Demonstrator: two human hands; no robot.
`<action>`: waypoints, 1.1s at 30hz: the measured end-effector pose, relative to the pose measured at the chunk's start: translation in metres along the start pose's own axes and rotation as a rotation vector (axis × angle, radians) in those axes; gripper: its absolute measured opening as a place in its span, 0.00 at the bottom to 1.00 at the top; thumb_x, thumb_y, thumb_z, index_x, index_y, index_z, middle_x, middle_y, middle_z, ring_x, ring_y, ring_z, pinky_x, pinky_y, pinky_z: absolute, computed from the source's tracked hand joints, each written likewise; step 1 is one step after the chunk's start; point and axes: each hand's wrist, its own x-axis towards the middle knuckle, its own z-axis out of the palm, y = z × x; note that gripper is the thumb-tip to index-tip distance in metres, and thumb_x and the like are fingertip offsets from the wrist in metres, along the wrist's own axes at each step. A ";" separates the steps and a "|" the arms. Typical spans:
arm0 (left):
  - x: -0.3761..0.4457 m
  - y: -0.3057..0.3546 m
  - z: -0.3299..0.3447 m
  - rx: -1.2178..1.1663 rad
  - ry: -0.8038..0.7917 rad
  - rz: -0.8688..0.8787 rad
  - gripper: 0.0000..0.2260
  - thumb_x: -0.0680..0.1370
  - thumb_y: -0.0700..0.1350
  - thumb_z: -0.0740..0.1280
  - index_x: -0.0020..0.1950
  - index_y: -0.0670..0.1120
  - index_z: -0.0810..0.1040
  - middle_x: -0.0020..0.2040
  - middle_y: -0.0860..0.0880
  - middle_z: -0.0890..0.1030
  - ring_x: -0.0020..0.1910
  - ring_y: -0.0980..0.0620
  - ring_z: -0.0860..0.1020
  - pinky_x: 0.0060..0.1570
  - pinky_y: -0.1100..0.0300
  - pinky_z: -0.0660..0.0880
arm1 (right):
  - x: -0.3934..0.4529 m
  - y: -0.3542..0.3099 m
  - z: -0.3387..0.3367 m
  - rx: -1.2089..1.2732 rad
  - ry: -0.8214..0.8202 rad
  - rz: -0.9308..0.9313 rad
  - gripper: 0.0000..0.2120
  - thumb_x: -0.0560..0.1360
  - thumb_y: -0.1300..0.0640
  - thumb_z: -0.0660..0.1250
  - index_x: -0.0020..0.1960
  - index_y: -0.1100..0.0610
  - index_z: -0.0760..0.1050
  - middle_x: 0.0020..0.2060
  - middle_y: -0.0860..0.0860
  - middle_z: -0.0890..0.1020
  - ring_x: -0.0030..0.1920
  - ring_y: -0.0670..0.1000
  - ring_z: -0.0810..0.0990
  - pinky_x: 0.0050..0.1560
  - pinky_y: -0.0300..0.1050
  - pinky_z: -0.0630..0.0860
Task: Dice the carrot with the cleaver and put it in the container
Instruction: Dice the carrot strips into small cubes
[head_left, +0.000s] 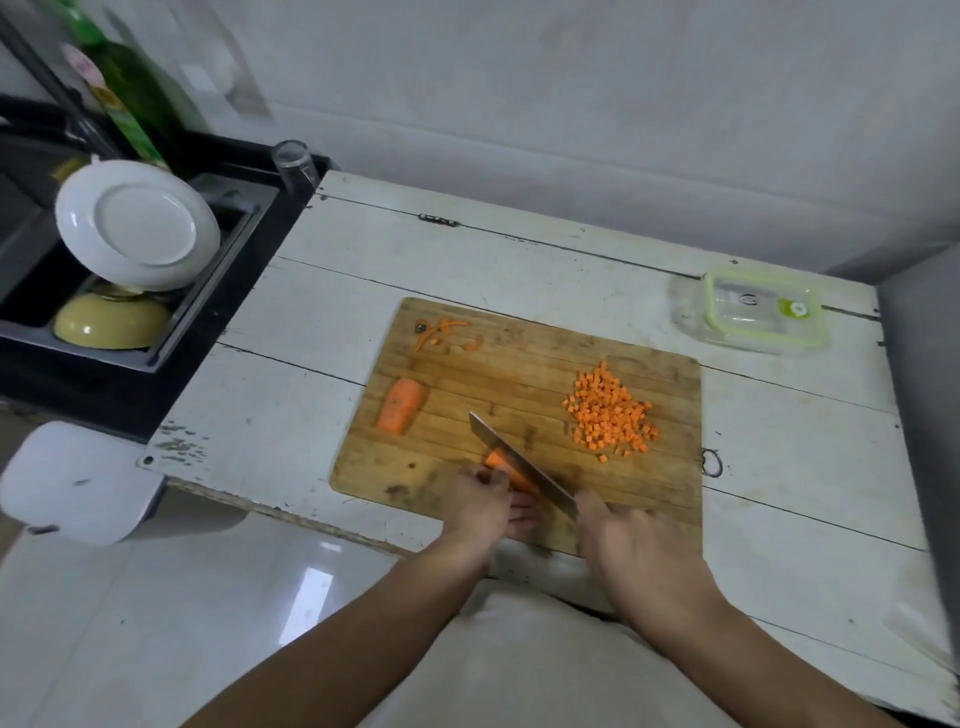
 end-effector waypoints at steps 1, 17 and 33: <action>0.001 -0.001 0.000 -0.022 0.010 0.000 0.07 0.86 0.43 0.60 0.51 0.42 0.70 0.38 0.37 0.84 0.33 0.42 0.85 0.31 0.52 0.82 | 0.000 0.001 -0.001 0.019 -0.004 0.004 0.15 0.71 0.60 0.72 0.52 0.51 0.68 0.32 0.52 0.81 0.32 0.59 0.81 0.26 0.47 0.58; 0.006 -0.008 0.008 -0.031 0.223 0.032 0.10 0.82 0.44 0.69 0.42 0.42 0.76 0.28 0.45 0.81 0.27 0.47 0.76 0.33 0.53 0.76 | 0.004 0.014 -0.012 0.150 -0.172 -0.152 0.14 0.80 0.64 0.53 0.65 0.55 0.59 0.53 0.54 0.81 0.52 0.59 0.82 0.41 0.51 0.69; 0.007 0.003 -0.003 -0.024 0.135 -0.048 0.09 0.82 0.43 0.69 0.54 0.37 0.78 0.32 0.44 0.83 0.29 0.47 0.80 0.36 0.53 0.79 | 0.036 0.004 0.002 0.238 -0.158 -0.191 0.16 0.80 0.62 0.53 0.67 0.57 0.58 0.52 0.56 0.81 0.50 0.61 0.82 0.45 0.55 0.76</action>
